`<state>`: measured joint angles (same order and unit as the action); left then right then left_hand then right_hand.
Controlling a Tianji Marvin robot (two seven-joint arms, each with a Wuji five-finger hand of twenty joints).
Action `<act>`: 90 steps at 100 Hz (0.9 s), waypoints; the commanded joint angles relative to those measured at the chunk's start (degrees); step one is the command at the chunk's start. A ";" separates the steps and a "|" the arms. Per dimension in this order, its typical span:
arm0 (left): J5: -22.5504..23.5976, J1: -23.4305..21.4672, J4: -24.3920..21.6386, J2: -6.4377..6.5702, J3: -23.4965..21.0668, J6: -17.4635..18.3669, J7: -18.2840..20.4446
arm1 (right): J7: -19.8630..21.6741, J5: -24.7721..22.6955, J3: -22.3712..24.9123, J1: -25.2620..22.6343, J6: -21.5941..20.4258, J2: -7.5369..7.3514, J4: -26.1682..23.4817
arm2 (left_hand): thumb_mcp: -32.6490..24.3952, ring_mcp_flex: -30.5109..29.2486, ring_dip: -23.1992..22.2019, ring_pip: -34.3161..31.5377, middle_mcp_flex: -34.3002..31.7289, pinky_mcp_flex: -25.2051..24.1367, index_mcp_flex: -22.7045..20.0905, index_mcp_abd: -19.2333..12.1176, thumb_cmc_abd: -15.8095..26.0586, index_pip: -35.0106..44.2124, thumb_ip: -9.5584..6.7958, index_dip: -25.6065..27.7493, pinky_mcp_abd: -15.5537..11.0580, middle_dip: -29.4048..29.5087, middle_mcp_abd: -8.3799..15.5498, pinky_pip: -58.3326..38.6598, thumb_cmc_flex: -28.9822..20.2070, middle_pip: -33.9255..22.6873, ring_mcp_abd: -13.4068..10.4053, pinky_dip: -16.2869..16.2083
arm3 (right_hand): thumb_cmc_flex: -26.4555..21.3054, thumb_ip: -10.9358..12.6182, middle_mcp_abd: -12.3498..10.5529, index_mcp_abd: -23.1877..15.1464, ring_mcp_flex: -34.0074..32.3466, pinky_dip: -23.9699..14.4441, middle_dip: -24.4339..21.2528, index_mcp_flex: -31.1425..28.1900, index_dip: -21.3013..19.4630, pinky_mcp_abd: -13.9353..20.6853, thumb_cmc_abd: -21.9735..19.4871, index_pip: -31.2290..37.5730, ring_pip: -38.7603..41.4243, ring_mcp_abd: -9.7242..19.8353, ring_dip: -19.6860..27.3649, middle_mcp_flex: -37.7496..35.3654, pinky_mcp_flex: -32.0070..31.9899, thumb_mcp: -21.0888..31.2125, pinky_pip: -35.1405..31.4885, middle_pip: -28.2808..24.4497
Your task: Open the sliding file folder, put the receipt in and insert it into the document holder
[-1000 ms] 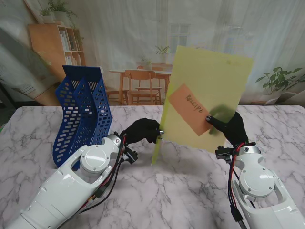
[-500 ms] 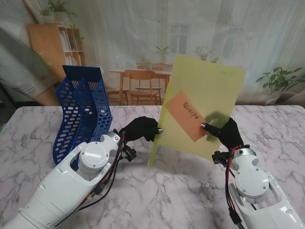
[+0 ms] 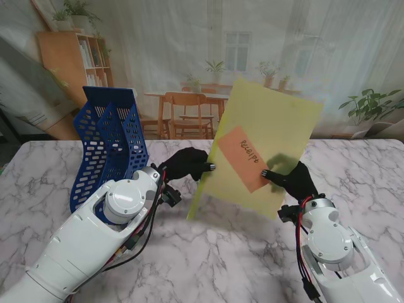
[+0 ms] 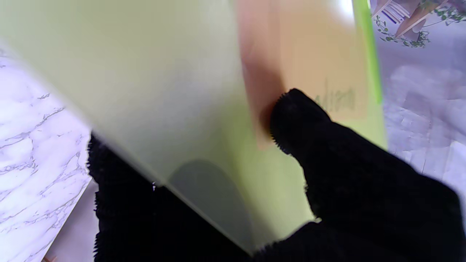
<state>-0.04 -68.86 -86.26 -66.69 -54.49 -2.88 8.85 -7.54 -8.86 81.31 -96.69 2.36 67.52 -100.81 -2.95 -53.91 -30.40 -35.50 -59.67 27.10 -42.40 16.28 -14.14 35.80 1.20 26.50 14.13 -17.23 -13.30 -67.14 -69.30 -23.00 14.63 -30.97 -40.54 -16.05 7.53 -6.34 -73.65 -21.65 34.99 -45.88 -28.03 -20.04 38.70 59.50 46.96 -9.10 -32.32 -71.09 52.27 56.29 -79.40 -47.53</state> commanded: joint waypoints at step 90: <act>-2.15 -2.91 3.66 -0.47 -0.39 0.86 1.80 | -2.25 8.87 3.27 -2.29 -5.60 1.25 -3.45 | 0.35 14.42 1.43 7.14 21.49 -11.94 7.96 -4.78 1.42 -21.75 -1.12 -5.23 -3.44 3.55 0.00 8.36 10.36 7.56 3.36 2.41 | -5.98 2.28 -0.09 -6.89 -1.25 -1.12 0.79 -2.57 -2.89 1.16 -1.87 4.94 2.67 2.46 -0.52 0.00 1.34 5.40 -1.32 -2.39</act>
<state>-1.80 -71.10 -83.25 -67.04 -55.00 -1.73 10.21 -10.05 -0.03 84.39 -98.66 -3.21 68.78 -103.83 -1.14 -38.40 -28.87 -28.22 -36.96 14.16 -32.15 13.66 -13.42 12.28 1.19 19.69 13.91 -13.53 -15.97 -58.31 -56.38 -13.66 17.10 -28.66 -40.66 -16.04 7.56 -6.34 -73.65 -21.79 35.12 -45.95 -28.03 -20.04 38.75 59.50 46.97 -9.10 -32.35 -71.09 52.28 56.91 -79.41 -47.64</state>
